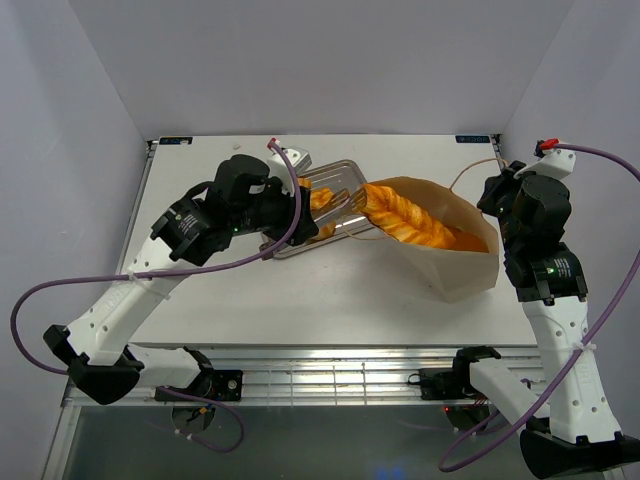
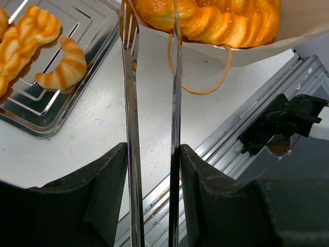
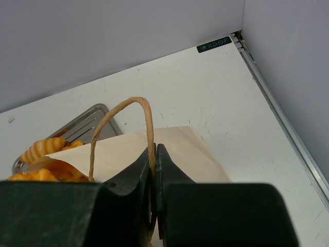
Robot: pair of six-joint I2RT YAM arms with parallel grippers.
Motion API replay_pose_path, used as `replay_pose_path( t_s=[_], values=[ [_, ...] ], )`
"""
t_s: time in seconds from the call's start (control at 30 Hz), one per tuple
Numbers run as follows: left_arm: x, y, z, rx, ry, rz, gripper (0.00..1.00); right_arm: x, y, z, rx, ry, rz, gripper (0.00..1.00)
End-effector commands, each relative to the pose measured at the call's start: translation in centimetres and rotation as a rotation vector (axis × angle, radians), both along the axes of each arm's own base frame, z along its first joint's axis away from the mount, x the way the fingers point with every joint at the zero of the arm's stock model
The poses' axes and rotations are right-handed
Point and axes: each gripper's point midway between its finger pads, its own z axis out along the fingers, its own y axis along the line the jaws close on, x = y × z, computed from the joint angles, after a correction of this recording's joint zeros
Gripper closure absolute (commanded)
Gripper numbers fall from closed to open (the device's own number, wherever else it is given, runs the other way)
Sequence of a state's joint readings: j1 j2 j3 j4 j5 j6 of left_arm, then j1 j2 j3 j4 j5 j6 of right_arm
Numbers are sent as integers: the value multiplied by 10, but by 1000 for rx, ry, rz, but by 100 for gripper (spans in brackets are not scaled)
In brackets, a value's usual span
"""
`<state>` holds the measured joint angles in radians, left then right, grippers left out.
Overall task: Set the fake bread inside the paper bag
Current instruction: Adjust the fake bread in the paper bag.
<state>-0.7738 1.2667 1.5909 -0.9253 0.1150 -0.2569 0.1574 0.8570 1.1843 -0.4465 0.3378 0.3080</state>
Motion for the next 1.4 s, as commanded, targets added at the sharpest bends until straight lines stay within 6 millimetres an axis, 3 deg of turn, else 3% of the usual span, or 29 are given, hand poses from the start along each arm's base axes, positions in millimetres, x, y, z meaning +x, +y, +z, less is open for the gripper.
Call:
replay_pose_path(
  t_s=[0.0,0.1,0.6,1.37],
  values=[
    [7,0,2,-17,-24,15,46,-1,-3,23,10,-68,-14,92],
    [14,-3,-4,-6,-12,13,46,-2,-4,25,10,-73,-16,92],
    [20,-19,2,-92,7,-65,46,-2,-4,25,7,-72,-17,92],
    [23,-5,8,-364,121,-201,46,-4,-5,26,0,-76,-19,92]
  ],
)
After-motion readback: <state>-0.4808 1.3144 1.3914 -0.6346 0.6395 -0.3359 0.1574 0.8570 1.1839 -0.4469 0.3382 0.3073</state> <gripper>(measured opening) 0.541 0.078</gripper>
